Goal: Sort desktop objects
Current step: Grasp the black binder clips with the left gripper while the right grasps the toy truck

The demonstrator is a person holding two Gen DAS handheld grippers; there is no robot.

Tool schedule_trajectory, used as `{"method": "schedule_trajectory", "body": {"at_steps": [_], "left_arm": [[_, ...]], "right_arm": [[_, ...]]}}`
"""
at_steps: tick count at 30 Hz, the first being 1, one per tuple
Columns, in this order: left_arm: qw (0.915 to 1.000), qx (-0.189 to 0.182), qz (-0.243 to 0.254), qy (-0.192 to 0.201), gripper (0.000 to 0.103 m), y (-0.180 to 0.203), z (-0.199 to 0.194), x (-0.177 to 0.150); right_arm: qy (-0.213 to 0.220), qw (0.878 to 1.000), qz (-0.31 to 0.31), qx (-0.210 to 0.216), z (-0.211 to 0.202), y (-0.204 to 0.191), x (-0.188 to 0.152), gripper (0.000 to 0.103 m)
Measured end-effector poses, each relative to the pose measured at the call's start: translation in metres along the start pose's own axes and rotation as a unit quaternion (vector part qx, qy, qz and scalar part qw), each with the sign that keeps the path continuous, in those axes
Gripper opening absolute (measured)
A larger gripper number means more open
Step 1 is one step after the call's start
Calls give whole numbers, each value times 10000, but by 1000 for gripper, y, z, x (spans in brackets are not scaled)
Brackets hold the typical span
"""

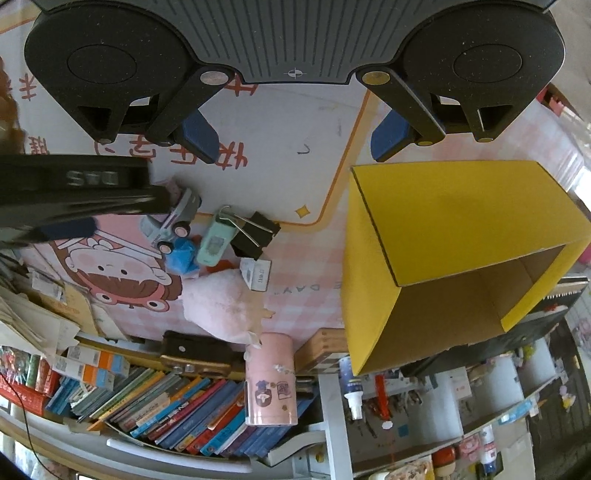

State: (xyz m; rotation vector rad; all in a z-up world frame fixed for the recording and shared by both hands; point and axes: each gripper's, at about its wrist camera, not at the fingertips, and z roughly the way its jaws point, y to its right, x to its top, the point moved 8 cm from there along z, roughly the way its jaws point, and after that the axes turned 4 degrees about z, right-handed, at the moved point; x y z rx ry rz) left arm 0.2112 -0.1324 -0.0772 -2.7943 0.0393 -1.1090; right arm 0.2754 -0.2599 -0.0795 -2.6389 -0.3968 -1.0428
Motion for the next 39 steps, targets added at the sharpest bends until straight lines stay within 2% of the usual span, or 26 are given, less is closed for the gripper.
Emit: {"method": "schedule_trajectory", "body": {"at_steps": [6,9,10,12,17,21,25,31,39], "left_arm": [[9999,-78,64,-5,91,8,0,0],[9999,-135,95,-5,91,14,2,1],[9998,-155,104,-2,91,16,2,2],[9997,-200,122,13,91,20,4,4],[9994,-297,147,36,91,28,12,12],[9993,-334,112,99,90,33,20,21],[9990,-344,123,239,78,39,28,36],[9993,-15,151,350,57,39,48,56],[9995,173,262,88,44,35,78,61]], "right_arm": [[-287,9981,-481,265,30,-9,5,76],[-394,9964,-658,372,42,-13,5,70],[-420,9961,-673,391,45,-13,5,62],[-447,9958,-649,459,47,-12,6,61],[-55,9974,-393,595,21,1,18,61],[223,9991,38,350,-4,25,27,61],[478,9983,292,163,-23,45,27,61],[731,9967,338,133,-43,53,24,61],[724,9956,297,506,-45,43,20,61]]}}
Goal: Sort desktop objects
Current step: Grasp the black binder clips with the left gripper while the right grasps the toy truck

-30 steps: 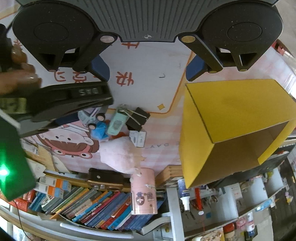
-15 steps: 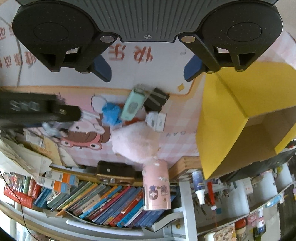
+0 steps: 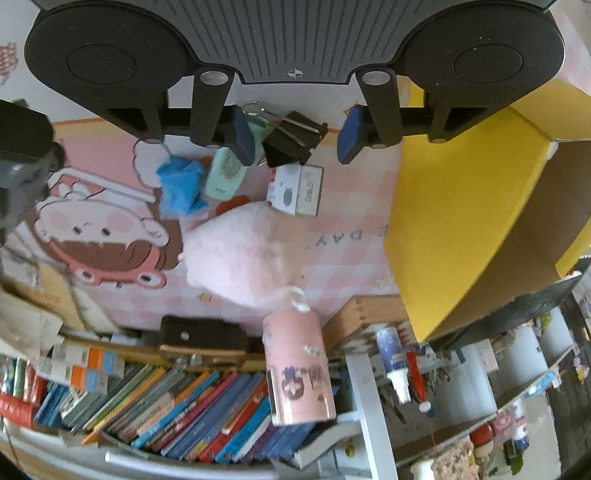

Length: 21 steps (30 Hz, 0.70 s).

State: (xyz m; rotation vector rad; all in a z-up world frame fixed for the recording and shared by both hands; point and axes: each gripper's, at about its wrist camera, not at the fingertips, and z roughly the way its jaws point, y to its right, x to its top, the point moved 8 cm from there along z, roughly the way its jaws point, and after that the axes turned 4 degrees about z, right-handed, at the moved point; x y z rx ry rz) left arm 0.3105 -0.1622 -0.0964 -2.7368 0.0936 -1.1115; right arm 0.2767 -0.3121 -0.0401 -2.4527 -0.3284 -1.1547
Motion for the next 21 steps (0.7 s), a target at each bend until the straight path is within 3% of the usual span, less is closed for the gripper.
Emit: {"method": "schedule_trajectory", "body": {"at_steps": [2,4,9,21], "left_arm": [[10000,22,34,9,41,-1,2,-1],[9999,3,127,-7,29,0,3,-1],[10000,-79,41,24,24,-4,-1,-2],[9973,-680,-111,249,24,-3,-39,-8]], "right_arm": [[-44,10000,-4,18,2,-2,-1,61],[-67,10000,4,17,2,-2,-2,61],[-123,9999,63,21,4,-2,-5,61],[-327,9992,114,-187,8,-7,-13,61]]}}
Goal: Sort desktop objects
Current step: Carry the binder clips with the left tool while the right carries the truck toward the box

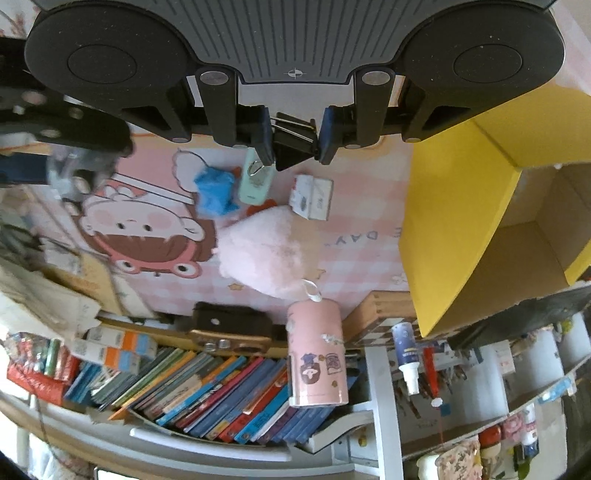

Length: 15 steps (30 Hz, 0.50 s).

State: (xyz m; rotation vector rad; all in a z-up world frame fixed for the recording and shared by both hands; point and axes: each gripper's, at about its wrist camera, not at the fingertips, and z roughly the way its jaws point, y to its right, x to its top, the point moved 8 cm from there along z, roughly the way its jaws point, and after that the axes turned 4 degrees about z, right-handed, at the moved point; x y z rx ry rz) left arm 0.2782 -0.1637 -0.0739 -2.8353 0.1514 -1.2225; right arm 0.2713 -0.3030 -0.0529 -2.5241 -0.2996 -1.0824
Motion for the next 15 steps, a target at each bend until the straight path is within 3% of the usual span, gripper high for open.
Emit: {"method": "schedule_trajectory", "body": {"at_steps": [15], "left_arm": [[9997,-195,-37,139,24,-15,-45,-28]], "right_arm": [[-77,9998,-129,-134,-11,-39,-20,61]]}}
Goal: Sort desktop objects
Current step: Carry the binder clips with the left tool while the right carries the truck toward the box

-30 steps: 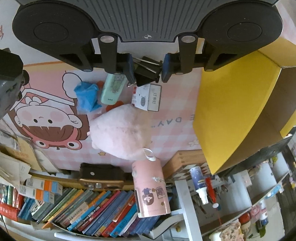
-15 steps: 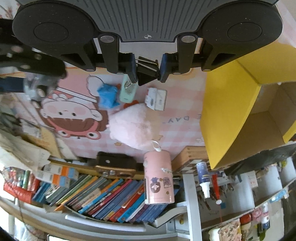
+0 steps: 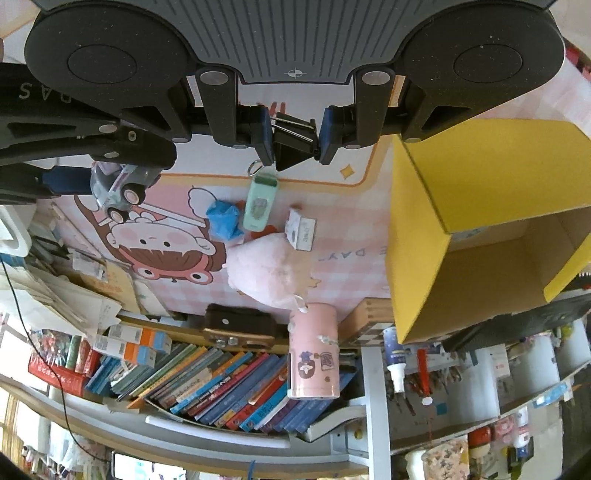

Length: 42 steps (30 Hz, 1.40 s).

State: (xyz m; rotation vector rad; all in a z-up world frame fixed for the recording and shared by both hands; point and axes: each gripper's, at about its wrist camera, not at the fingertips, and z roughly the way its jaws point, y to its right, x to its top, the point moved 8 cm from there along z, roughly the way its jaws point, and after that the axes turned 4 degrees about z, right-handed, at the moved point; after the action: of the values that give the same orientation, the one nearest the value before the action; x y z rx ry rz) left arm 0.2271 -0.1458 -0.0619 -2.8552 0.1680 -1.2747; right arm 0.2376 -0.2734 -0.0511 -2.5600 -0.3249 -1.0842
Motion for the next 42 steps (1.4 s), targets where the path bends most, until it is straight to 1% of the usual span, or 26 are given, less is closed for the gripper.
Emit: {"method": "schedule_trajectory", "body": {"at_steps": [7,12,20,29,35,42], "left_arm": [[9999,-109,-18,79,24,-13,-18,-12],[9998,-133,-49,126,24,-30,-34,-23],[9996,-93,-217,124,24,-69,-61,-48],[9997,-154,-154,126,24,-100,-86,-71],[9997,-168,-118,112,24,-116,-101,-87],[9996,-40,-225,141,24,-141,-119,-105]], "right_arm": [[13,9999,28,-130,-13,-19,-13,61],[27,9997,100,-222,-20,-36,-22,61],[-36,9996,90,-255,-30,-78,-42,61],[-106,9993,155,-315,-40,-124,-68,61],[-214,9989,262,-316,-43,-147,-86,61],[-316,9991,210,-203,-44,-179,-102,61]]}}
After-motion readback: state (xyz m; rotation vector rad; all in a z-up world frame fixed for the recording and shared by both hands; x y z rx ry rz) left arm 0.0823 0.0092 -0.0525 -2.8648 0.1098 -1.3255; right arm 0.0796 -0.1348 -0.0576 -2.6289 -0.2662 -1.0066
